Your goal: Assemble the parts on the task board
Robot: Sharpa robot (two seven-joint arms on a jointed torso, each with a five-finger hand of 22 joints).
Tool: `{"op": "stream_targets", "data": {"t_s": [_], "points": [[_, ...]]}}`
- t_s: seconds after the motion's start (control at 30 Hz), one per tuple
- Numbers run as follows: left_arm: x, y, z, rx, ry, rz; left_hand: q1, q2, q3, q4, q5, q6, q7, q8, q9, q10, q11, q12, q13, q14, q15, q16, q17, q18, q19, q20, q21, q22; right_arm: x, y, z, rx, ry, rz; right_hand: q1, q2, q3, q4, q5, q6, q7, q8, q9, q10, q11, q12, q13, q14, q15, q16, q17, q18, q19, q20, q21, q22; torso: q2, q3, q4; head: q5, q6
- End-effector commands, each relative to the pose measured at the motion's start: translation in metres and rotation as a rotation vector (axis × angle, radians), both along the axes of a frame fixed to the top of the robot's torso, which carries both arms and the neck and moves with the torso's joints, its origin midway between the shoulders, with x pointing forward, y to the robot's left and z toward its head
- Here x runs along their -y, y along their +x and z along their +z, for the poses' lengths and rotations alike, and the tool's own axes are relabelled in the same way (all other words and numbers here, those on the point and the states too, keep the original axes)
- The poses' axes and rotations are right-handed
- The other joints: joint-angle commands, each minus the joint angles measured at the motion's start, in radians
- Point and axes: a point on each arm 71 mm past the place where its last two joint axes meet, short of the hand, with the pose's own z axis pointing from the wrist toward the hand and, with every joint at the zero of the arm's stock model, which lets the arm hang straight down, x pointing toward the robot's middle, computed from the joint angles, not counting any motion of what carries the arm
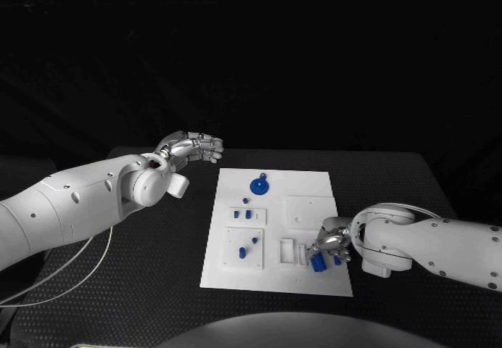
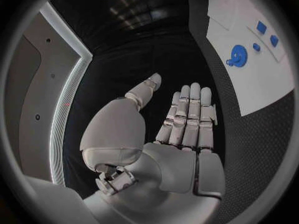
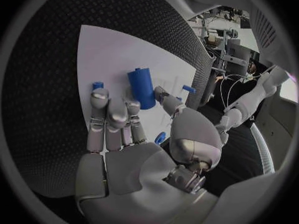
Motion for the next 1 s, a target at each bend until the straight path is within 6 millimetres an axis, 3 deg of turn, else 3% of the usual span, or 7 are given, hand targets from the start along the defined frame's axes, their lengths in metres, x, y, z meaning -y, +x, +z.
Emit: {"op": "stream_targets", "data": {"t_s": [0.03, 0.27, 0.33, 0.43, 0.7, 1.0], "points": [[0.002, 0.0, 0.001, 0.001, -0.013, -0.014, -0.011, -0.001, -0.002, 0.006, 0.001, -0.003, -0.005, 0.004, -0.001, 0.007, 0.0, 0.002, -0.001, 0.009, 0.0, -0.005, 0.001, 0.009, 0.009, 0.001, -0.004, 0.0, 0.001, 0.005, 0.011, 0.045, 0.005, -0.002, 0.025, 0.04, 0.013, -0.004, 0.0, 0.027, 0.011, 0.007, 0.007, 0.012, -0.001, -0.006, 0.0, 0.001, -0.007, 0.007, 0.003, 0.042, 0.002, 0.008, 0.006, 0.018, 0.0, 0.0008, -0.0013, -0.002, 0.001], [0.003, 0.0, 0.001, 0.0, -0.013, -0.015, -0.012, 0.0, -0.002, 0.008, 0.001, -0.003, -0.005, 0.005, -0.001, 0.008, 0.0, 0.002, -0.002, 0.009, 0.0, -0.006, 0.002, 0.009, 0.009, 0.001, -0.005, 0.001, -0.003, 0.013, 0.034, 0.099, 0.057, -0.037, 0.004, 0.041, 0.02, -0.006, -0.001, 0.039, 0.009, 0.003, 0.004, 0.021, -0.003, -0.012, -0.001, 0.002, -0.007, 0.014, 0.004, 0.042, 0.003, 0.013, 0.011, 0.017, 0.0, 0.0015, -0.0008, -0.003, 0.005], [0.003, 0.0, 0.001, -0.001, -0.012, -0.014, -0.012, 0.001, -0.002, 0.008, 0.001, -0.003, -0.005, 0.005, -0.001, 0.008, 0.0, 0.002, -0.002, 0.009, 0.0, -0.006, 0.002, 0.009, 0.009, 0.001, -0.005, 0.001, -0.007, 0.015, 0.036, 0.097, 0.082, -0.052, -0.012, 0.025, 0.008, -0.008, -0.001, 0.043, 0.008, 0.001, 0.003, 0.023, -0.003, -0.014, -0.001, 0.002, -0.007, 0.015, 0.003, 0.042, 0.003, 0.015, 0.013, 0.017, 0.0, 0.0017, -0.0008, 0.0, 0.005], [0.003, 0.0, 0.001, -0.003, -0.011, -0.013, -0.013, 0.001, -0.002, 0.009, 0.001, -0.003, -0.005, 0.005, -0.002, 0.008, 0.0, 0.002, -0.002, 0.009, 0.0, -0.007, 0.003, 0.009, 0.009, 0.001, -0.005, 0.001, -0.015, 0.014, 0.035, 0.046, 0.128, -0.085, -0.023, 0.008, -0.003, -0.012, -0.001, 0.045, 0.008, 0.0, 0.002, 0.025, -0.003, -0.016, 0.0, 0.003, -0.008, 0.018, 0.004, 0.042, 0.004, 0.015, 0.015, 0.016, 0.001, 0.0015, -0.0005, 0.003, 0.007], [0.006, 0.0, 0.001, -0.004, -0.014, -0.021, -0.014, 0.001, -0.002, 0.011, 0.001, -0.003, -0.005, 0.006, -0.002, 0.008, 0.0, 0.002, -0.002, 0.009, 0.0, -0.007, 0.004, 0.009, 0.009, 0.001, -0.005, 0.001, -0.036, 0.019, 0.03, 0.013, 0.126, -0.061, -0.041, 0.011, -0.018, -0.01, -0.001, 0.049, 0.007, -0.005, 0.0, 0.026, -0.004, -0.021, 0.001, 0.002, -0.009, 0.02, 0.002, 0.042, 0.004, 0.014, 0.016, 0.014, 0.001, 0.0005, 0.0018, 0.008, 0.003], [0.007, -0.001, 0.001, -0.003, -0.015, -0.023, -0.015, 0.001, -0.002, 0.012, 0.001, -0.003, -0.005, 0.006, -0.002, 0.008, 0.0, 0.002, -0.003, 0.009, 0.0, -0.008, 0.004, 0.009, 0.009, 0.001, -0.006, 0.002, -0.043, 0.017, 0.018, 0.042, 0.055, 0.017, -0.067, 0.014, -0.033, -0.005, -0.001, 0.052, 0.007, -0.011, -0.004, 0.024, -0.005, -0.026, 0.003, -0.002, -0.01, 0.019, -0.003, 0.042, 0.0, 0.014, 0.016, 0.013, 0.001, -0.0003, 0.0023, 0.004, 0.0]]}}
